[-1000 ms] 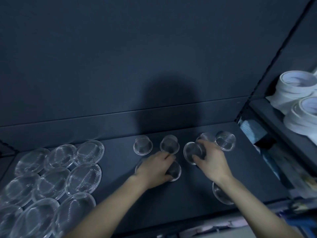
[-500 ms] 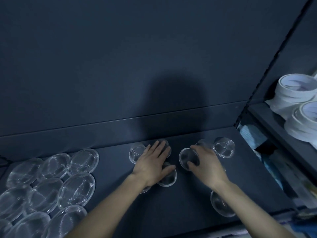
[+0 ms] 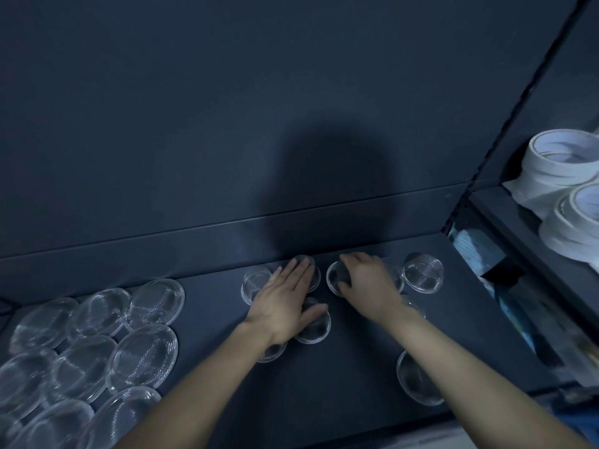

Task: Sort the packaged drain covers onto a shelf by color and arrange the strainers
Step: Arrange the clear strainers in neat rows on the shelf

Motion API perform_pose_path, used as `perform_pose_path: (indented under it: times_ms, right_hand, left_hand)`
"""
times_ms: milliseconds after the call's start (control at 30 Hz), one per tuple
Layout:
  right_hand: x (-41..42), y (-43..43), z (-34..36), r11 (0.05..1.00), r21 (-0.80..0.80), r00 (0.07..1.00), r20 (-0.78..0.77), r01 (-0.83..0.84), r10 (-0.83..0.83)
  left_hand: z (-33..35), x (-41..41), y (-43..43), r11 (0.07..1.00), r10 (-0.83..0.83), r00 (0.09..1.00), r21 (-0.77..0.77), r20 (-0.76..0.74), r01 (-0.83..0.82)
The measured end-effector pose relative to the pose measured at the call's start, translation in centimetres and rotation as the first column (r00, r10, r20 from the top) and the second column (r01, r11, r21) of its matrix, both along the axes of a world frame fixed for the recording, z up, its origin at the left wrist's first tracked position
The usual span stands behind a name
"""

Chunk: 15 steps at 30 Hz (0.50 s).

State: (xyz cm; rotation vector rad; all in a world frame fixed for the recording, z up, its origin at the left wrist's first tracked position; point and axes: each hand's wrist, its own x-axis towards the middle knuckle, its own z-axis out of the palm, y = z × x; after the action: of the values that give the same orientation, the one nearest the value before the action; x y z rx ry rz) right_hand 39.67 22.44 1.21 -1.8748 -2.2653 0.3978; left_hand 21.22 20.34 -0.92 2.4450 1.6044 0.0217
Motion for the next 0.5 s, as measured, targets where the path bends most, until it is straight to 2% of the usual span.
perform_pose_path:
  times_ms: [167, 333, 500]
  right_hand:
    - [-0.4, 1.0, -0.2, 0.999, -0.036, 1.0, 0.017, 0.007, -0.007]
    - [1.1, 0.7, 0.5, 1.0, 0.022, 0.998, -0.066, -0.008, 0.01]
    - [5.9, 0.3, 1.1, 0.998, 0.007, 0.997, -0.039, 0.068, -0.068]
  left_hand:
    - [0.3, 0.2, -0.2, 1.0, 0.006, 1.0, -0.015, -0.005, -0.006]
    - [0.8, 0.4, -0.7, 0.999, -0.033, 0.999, 0.032, -0.018, 0.033]
    - [1.5, 2.7, -1.8, 0.981, -0.182, 0.978, 0.088, 0.098, 0.174]
